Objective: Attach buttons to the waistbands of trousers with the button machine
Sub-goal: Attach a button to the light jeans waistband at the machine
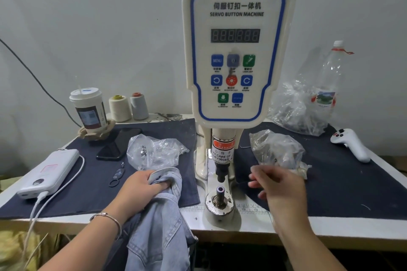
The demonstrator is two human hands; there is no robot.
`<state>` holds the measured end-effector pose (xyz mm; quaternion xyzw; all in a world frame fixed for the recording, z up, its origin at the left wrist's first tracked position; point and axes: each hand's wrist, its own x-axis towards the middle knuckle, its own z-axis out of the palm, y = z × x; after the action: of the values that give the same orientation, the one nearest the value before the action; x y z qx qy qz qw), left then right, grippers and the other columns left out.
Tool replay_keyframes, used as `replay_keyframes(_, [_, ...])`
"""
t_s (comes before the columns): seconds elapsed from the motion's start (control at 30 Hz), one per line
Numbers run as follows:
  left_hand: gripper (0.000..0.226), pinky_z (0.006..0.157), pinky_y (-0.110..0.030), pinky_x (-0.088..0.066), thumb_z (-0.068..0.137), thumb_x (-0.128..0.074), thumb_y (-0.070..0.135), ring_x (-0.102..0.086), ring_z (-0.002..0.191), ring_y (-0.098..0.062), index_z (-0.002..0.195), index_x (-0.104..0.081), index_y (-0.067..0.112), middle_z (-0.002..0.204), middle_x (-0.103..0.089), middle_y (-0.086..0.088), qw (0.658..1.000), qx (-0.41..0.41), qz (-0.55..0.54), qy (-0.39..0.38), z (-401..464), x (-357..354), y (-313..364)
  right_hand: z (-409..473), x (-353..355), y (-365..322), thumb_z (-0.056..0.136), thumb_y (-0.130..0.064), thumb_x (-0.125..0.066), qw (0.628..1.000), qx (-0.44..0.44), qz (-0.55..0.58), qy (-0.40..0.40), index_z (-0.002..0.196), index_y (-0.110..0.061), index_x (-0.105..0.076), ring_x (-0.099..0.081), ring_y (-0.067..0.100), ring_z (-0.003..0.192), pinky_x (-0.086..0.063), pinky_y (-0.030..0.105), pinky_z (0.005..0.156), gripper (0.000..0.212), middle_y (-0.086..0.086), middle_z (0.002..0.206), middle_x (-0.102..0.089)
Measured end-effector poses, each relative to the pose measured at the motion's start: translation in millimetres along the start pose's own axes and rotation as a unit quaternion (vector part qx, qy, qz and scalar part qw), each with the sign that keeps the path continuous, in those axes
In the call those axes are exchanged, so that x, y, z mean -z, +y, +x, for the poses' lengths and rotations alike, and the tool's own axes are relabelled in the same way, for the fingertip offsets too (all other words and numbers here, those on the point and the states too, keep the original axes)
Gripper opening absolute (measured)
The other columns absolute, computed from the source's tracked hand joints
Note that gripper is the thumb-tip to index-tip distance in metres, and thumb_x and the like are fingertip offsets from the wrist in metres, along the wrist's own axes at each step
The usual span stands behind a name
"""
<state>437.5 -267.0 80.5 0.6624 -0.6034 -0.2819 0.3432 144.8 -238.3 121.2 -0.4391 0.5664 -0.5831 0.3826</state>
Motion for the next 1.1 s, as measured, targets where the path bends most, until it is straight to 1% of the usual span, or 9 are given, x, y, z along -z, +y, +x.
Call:
replay_keyframes(0.1, [0.037, 0.053, -0.022, -0.035, 0.085, -0.073, 0.033, -0.042, 0.049, 0.000, 0.056, -0.053, 0.019, 0.053, -0.052, 0.007, 1.000, 0.001, 0.006, 0.005, -0.8, -0.2, -1.0, -26.7, -22.6, -6.3, 0.080, -0.011, -0.074, 0.986, -0.127, 0.088, -0.057, 0.074, -0.011, -0.075, -0.058, 0.008, 0.044, -0.037, 0.015, 0.037, 0.006, 0.005, 0.064, -0.071])
replay_keyframes(0.23, [0.036, 0.052, -0.021, -0.037, 0.085, -0.072, 0.034, -0.045, 0.047, 0.001, 0.055, -0.056, 0.024, 0.052, -0.055, 0.008, 1.000, 0.003, 0.009, 0.003, -1.2, 0.3, 0.4, -36.6, -35.6, -9.2, 0.080, -0.010, -0.074, 0.945, -0.261, 0.184, -0.068, 0.079, -0.002, -0.072, -0.047, 0.008, 0.038, -0.026, 0.017, 0.032, 0.008, 0.005, 0.056, -0.063])
replay_keyframes(0.37, [0.034, 0.057, -0.028, -0.039, 0.085, -0.072, 0.033, -0.045, 0.048, 0.001, 0.056, -0.057, 0.022, 0.053, -0.056, 0.008, 1.000, 0.003, 0.006, 0.001, -1.6, 0.7, 0.2, -37.8, -41.5, -13.0, 0.083, -0.008, -0.070, 0.899, -0.347, 0.259, -0.065, 0.073, -0.001, -0.067, -0.044, 0.007, 0.033, -0.022, 0.013, 0.029, 0.013, 0.004, 0.050, -0.059])
replay_keyframes(0.47, [0.035, 0.058, -0.028, -0.038, 0.084, -0.072, 0.034, -0.046, 0.052, -0.004, 0.062, -0.056, 0.012, 0.055, -0.055, 0.006, 1.000, 0.009, 0.000, 0.001, -1.7, 0.4, -0.4, -37.7, -43.7, -16.0, 0.088, -0.007, -0.063, 0.856, -0.393, 0.326, -0.081, 0.078, -0.002, -0.062, -0.045, 0.006, 0.030, -0.021, 0.011, 0.027, 0.011, 0.004, 0.049, -0.057])
replay_keyframes(0.6, [0.038, 0.059, -0.029, -0.036, 0.084, -0.073, 0.031, -0.044, 0.056, -0.008, 0.063, -0.053, 0.007, 0.056, -0.051, 0.005, 1.000, 0.009, -0.004, 0.000, -1.2, 0.2, -1.9, -36.8, -43.3, -16.7, 0.089, -0.005, -0.060, 0.815, -0.427, 0.381, -0.095, 0.081, -0.001, -0.059, -0.047, 0.006, 0.029, -0.021, 0.009, 0.026, 0.009, 0.006, 0.049, -0.058])
replay_keyframes(0.7, [0.036, 0.058, -0.028, -0.036, 0.085, -0.072, 0.026, -0.043, 0.054, -0.005, 0.057, -0.052, 0.016, 0.054, -0.051, 0.006, 1.000, 0.005, -0.012, -0.003, -1.5, 0.6, -2.0, -38.2, -43.1, -16.0, 0.087, -0.004, -0.061, 0.797, -0.435, 0.406, -0.099, 0.086, 0.001, -0.061, -0.047, 0.007, 0.029, -0.022, 0.010, 0.025, 0.005, 0.007, 0.050, -0.059])
replay_keyframes(0.9, [0.033, 0.057, -0.025, -0.038, 0.086, -0.072, 0.024, -0.045, 0.051, -0.002, 0.058, -0.057, 0.016, 0.053, -0.054, 0.007, 1.000, 0.004, -0.012, -0.002, -2.0, 0.1, -1.7, -42.0, -39.3, -22.3, 0.083, -0.001, -0.064, 0.796, -0.435, 0.413, -0.084, 0.078, 0.001, -0.062, -0.045, 0.009, 0.028, -0.023, 0.009, 0.027, 0.005, 0.011, 0.052, -0.060])
replay_keyframes(1.0, [0.034, 0.057, -0.025, -0.038, 0.086, -0.071, 0.024, -0.045, 0.049, 0.001, 0.055, -0.058, 0.023, 0.052, -0.056, 0.007, 1.000, 0.000, -0.008, -0.002, -2.4, 0.7, -1.9, -43.4, -38.5, -25.9, 0.081, -0.001, -0.065, 0.795, -0.434, 0.413, -0.092, 0.072, 0.003, -0.062, -0.043, 0.009, 0.027, -0.022, 0.008, 0.028, 0.010, 0.010, 0.052, -0.058])
replay_keyframes(1.1, [0.027, 0.058, -0.026, -0.040, 0.085, -0.073, 0.025, -0.047, 0.050, 0.001, 0.061, -0.062, 0.020, 0.054, -0.058, 0.006, 1.000, -0.004, 0.000, 0.002, -1.7, 1.3, -2.5, -43.0, -37.3, -27.4, 0.081, -0.001, -0.065, 0.794, -0.437, 0.411, -0.100, 0.071, 0.004, -0.062, -0.041, 0.009, 0.026, -0.022, 0.009, 0.028, 0.011, 0.008, 0.050, -0.056])
